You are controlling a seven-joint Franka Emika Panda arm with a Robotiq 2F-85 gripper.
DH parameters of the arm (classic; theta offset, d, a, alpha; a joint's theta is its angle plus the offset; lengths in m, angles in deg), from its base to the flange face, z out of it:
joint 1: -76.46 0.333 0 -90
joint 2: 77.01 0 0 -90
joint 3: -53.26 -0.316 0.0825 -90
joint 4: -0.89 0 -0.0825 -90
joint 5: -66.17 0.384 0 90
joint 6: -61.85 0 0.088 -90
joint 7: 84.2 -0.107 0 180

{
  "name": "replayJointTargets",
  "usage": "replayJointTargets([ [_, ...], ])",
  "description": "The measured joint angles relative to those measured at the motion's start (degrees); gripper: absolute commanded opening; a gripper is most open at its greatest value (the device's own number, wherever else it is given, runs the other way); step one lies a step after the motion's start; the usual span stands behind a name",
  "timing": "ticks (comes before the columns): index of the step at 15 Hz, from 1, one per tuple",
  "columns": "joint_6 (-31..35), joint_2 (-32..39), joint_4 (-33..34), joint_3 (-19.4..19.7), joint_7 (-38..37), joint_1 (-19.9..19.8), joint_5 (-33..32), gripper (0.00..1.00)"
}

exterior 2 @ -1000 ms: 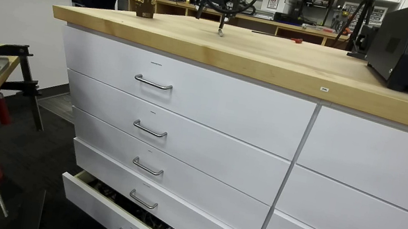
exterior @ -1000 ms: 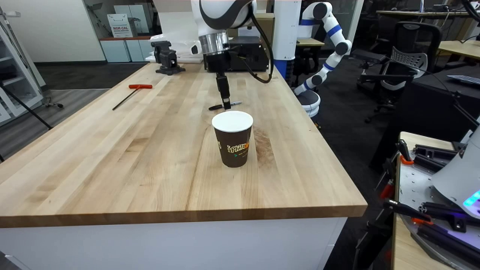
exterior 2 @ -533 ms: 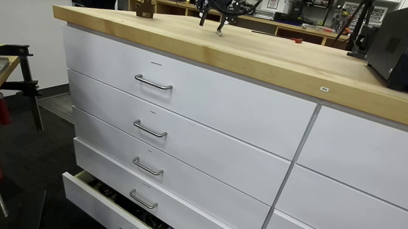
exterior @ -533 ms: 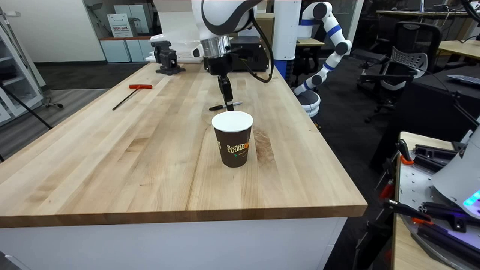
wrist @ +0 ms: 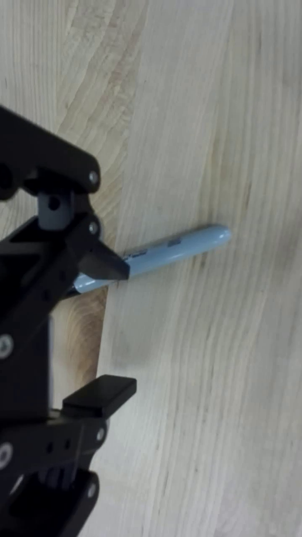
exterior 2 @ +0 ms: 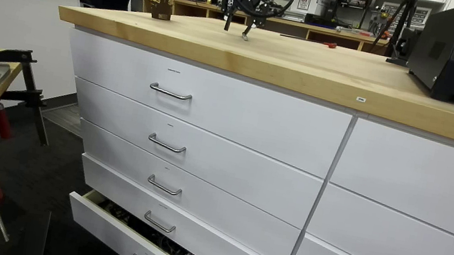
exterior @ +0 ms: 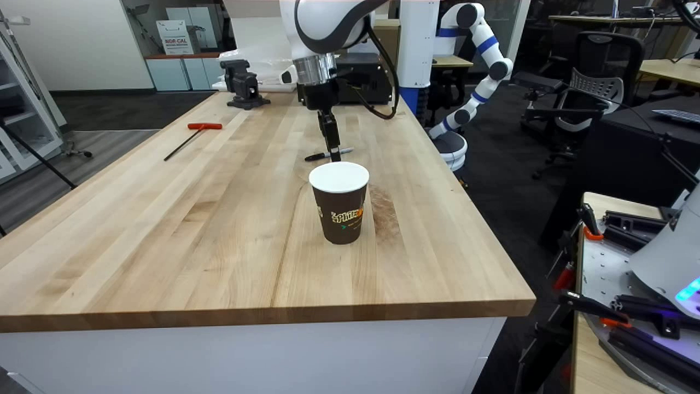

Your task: Put the pen in the cup

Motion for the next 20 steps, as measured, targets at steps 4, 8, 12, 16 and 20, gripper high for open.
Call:
replayJointTargets([
  [4,0.3,0.2,0.1,0.0,0.0,0.0,-0.5,1.00],
  [8,0.3,0.3,0.1,0.1,0.0,0.0,-0.7,0.69],
  [12,0.4,0.4,0.2,0.2,0.0,-0.1,-0.7,0.42],
  [16,0.8,0.4,0.3,0.5,0.1,-0.2,-0.7,0.15],
  [20,0.8,0.4,0.4,0.5,0.0,-0.1,-0.7,0.00],
])
